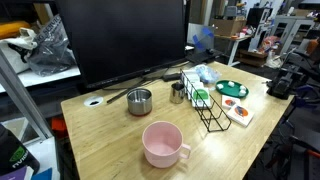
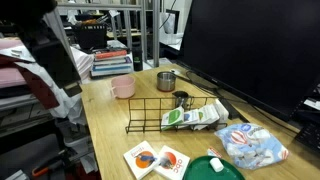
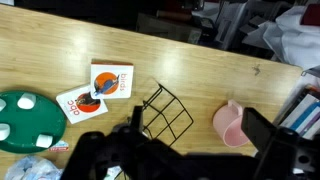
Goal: Pick up one piece of the marshmallow and put it in the pink cup
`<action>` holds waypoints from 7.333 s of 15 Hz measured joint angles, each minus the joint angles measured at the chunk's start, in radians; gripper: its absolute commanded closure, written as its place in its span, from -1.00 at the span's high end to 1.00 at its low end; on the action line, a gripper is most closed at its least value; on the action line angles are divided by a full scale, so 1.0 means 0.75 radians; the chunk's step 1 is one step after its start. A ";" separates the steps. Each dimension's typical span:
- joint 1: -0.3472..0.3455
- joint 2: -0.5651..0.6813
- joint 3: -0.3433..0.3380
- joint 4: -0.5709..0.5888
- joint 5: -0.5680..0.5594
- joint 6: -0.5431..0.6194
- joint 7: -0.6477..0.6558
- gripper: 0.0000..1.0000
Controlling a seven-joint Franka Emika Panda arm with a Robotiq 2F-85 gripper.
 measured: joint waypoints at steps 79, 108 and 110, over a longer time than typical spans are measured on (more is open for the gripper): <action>-0.373 2.121 0.100 1.215 -0.188 0.718 0.474 1.00; -0.481 2.233 0.193 1.280 0.003 0.736 0.206 -0.33; -0.483 2.233 0.193 1.288 0.007 0.736 0.205 -0.37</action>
